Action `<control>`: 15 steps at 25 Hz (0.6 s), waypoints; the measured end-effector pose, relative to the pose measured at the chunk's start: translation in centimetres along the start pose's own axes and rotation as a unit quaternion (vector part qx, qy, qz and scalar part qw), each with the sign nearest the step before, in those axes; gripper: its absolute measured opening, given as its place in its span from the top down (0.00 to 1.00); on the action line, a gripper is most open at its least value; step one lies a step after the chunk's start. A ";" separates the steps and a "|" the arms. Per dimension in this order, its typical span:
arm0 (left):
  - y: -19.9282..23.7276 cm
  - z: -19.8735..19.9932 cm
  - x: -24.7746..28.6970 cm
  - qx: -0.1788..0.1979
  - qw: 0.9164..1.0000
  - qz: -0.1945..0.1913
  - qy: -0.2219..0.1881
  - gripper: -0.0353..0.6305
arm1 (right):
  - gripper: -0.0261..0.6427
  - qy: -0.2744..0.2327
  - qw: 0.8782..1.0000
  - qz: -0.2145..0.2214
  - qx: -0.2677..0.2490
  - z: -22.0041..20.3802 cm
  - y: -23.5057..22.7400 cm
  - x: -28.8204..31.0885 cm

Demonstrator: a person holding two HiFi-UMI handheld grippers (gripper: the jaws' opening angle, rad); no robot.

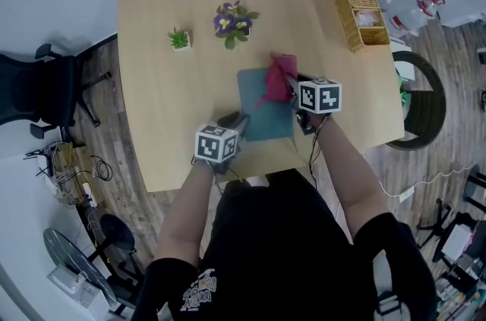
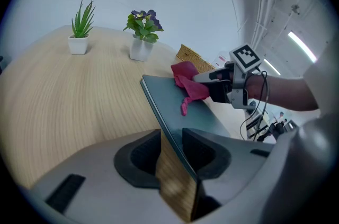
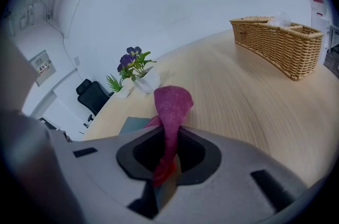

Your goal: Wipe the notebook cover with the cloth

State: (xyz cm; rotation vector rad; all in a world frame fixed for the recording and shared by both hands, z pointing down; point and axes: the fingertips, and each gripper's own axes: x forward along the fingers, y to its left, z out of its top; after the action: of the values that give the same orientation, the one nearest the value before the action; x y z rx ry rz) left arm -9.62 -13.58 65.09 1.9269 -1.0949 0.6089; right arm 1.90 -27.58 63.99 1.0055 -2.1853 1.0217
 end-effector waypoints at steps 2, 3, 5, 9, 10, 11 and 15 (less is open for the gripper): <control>0.0 0.0 0.0 0.001 1.000 0.001 0.000 0.76 | 0.87 -0.001 1.000 -0.010 0.002 -0.4 -0.4 -0.6; 0.0 0.0 0.0 0.002 1.000 0.001 0.000 0.76 | 0.87 0.000 1.000 -0.016 0.001 -0.7 -0.6 -0.9; -0.1 0.0 -0.1 0.001 1.000 0.002 0.000 0.76 | 0.87 0.002 1.000 -0.026 0.001 -1.4 -0.9 -1.5; -0.1 -0.1 -0.1 -0.001 1.000 0.004 -0.001 0.76 | 0.88 0.004 0.999 -0.031 0.006 -3.1 -0.7 -2.8; -0.1 -0.1 -0.1 -0.001 1.000 0.005 -0.001 0.76 | 0.88 0.004 1.000 -0.029 0.007 -3.5 -0.4 -3.1; -0.1 -0.1 -0.2 0.000 1.000 0.006 -0.002 0.76 | 0.88 0.003 1.000 -0.027 0.008 -4.0 -0.1 -3.4; -0.2 -0.1 -0.3 0.004 1.000 0.004 -0.006 0.76 | 0.88 -0.002 1.000 -0.025 0.008 -5.9 1.2 -5.4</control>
State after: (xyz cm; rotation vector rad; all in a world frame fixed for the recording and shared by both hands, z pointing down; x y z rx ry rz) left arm -9.63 -13.33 64.88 1.9361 -1.1094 0.6089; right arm 4.97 -20.13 63.15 1.0648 -2.1473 1.0162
